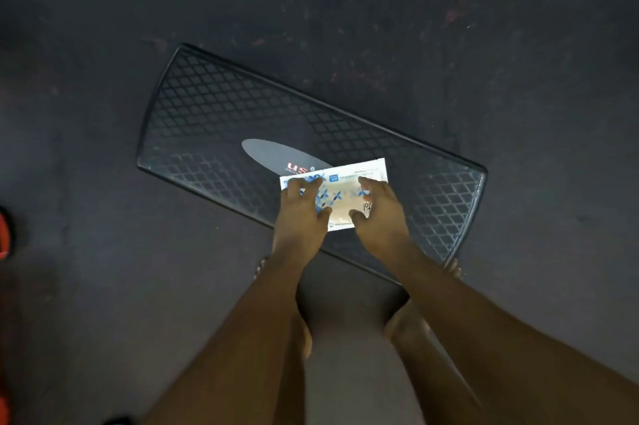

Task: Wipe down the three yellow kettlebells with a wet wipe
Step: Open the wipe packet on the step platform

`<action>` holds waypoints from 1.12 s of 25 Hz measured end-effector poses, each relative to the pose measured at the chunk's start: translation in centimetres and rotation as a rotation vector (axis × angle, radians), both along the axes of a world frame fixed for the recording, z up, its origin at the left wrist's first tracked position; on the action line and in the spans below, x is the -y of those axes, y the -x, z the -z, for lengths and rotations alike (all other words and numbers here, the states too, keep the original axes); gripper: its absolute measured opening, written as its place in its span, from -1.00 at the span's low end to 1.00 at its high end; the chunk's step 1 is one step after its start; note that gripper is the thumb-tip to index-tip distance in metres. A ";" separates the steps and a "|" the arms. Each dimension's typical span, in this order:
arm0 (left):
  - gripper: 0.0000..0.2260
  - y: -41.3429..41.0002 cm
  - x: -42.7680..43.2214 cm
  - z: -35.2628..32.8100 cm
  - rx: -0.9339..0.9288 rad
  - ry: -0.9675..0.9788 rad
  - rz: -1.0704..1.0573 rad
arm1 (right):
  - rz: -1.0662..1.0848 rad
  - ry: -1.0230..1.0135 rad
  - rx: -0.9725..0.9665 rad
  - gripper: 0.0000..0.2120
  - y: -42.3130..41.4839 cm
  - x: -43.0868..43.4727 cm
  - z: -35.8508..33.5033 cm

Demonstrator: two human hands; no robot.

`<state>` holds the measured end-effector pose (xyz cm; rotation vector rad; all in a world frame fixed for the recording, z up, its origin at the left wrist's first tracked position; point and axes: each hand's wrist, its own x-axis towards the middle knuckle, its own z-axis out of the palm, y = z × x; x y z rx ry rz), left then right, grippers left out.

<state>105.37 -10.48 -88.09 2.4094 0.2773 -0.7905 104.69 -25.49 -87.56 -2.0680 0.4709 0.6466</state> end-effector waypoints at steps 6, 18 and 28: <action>-0.55 -0.4 -0.2 1.0 0.060 -0.074 0.012 | 0.040 0.027 0.008 -0.43 -0.4 0.0 1.2; -0.61 -0.4 -0.5 1.6 0.099 -0.029 0.024 | 0.068 0.116 0.051 -0.56 -0.1 -0.8 2.1; -0.78 -0.7 -1.2 1.9 0.088 -0.041 0.009 | 0.016 0.130 0.054 -0.44 0.3 -0.9 1.8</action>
